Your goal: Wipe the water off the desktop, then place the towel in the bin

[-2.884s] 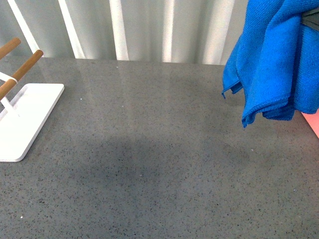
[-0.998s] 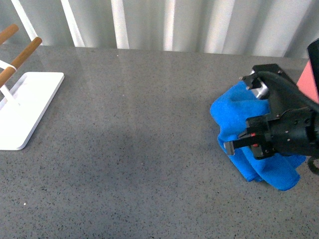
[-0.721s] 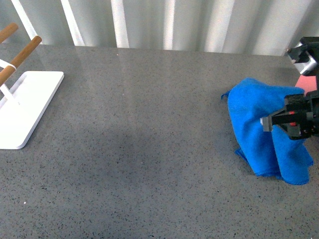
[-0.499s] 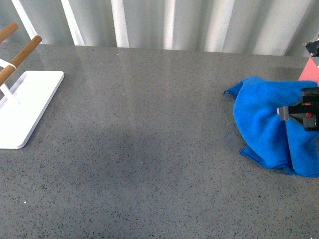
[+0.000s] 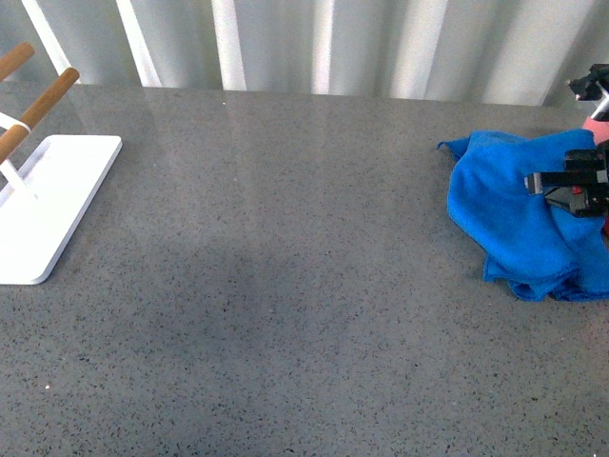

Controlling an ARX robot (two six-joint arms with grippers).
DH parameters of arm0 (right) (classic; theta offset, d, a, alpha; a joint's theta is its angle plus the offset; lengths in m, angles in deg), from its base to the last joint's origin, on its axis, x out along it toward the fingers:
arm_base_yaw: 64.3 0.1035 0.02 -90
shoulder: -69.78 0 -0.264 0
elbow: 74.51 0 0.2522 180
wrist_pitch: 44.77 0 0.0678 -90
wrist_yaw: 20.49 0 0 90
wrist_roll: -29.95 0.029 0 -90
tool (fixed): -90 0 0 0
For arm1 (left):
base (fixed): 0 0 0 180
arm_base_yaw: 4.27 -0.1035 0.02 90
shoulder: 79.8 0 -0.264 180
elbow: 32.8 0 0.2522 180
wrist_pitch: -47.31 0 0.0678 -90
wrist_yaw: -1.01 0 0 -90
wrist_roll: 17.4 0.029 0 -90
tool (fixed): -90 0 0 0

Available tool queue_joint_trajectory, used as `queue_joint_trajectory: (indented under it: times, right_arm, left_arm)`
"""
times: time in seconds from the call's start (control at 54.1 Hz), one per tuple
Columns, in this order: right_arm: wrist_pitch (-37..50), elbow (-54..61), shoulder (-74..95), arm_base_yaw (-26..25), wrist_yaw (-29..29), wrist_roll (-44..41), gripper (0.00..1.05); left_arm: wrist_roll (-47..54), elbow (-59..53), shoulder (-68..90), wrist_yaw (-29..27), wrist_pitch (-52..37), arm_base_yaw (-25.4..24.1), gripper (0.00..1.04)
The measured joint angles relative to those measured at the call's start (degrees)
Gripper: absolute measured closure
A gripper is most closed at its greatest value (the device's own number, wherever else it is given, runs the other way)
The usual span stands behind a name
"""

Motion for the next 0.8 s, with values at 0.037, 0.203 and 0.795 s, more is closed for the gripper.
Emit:
queue_joint_trajectory:
  times: [0.037, 0.203, 0.795]
  right_arm:
    - [-0.52, -1.77, 1.18, 0.48, -0.48, -0.09, 1.02]
    - [-2.27, -7.19, 4.26, 2.14, -0.87, -0.26, 1.02]
    - [-5.97, -15.89, 12.61, 16.63, 1.73, -5.40, 1.02]
  left_arm:
    - [0.00, 0.00, 0.00, 0.00, 0.00, 0.00, 0.07]
    - [0.00, 0.00, 0.00, 0.00, 0.00, 0.00, 0.07]
    - [0.00, 0.00, 0.00, 0.00, 0.00, 0.00, 0.07]
